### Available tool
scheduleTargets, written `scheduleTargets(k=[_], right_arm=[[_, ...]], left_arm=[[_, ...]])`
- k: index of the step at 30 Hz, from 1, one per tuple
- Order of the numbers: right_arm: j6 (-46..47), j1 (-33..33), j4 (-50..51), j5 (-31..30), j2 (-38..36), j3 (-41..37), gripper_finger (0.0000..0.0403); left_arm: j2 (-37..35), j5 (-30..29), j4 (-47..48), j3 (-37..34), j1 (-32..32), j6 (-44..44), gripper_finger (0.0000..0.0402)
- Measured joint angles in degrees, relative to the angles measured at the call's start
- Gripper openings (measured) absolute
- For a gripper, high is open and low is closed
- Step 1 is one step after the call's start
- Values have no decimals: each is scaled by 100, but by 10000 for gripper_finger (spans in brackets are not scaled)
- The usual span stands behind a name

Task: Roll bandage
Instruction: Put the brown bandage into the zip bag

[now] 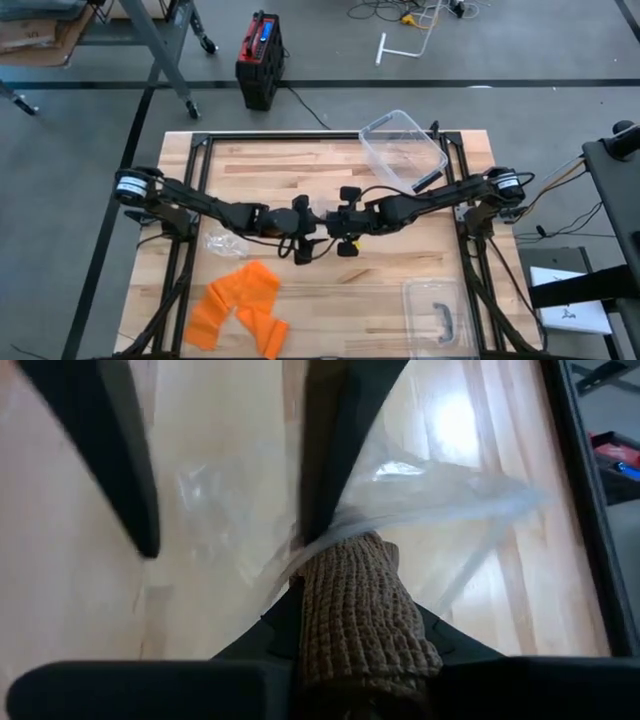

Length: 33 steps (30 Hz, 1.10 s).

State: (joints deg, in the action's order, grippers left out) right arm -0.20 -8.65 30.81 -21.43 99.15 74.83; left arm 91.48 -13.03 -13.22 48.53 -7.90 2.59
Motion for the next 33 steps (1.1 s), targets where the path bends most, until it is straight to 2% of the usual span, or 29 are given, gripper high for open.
scheduleTargets(k=[8, 11, 15, 18, 26, 33], right_arm=[[89, -2, 28, 83, -22, 0, 72], [87, 3, 21, 68, -22, 0, 70], [93, 2, 18, 64, -22, 0, 70], [107, 2, 14, 64, -23, 0, 71], [216, 2, -6, 44, -19, 0, 70], [214, 5, -74, 49, -13, 0, 71]], left_arm=[[-234, -118, 2171, 788, -31, -13, 202], [-256, -275, 2628, 885, -31, 39, 199], [-256, -552, 2674, 784, -25, 93, 199], [-254, -752, 2376, 727, -25, 90, 206], [-200, -621, 1600, 523, -27, -59, 248], [187, -704, 1412, 492, -16, -66, 248]])
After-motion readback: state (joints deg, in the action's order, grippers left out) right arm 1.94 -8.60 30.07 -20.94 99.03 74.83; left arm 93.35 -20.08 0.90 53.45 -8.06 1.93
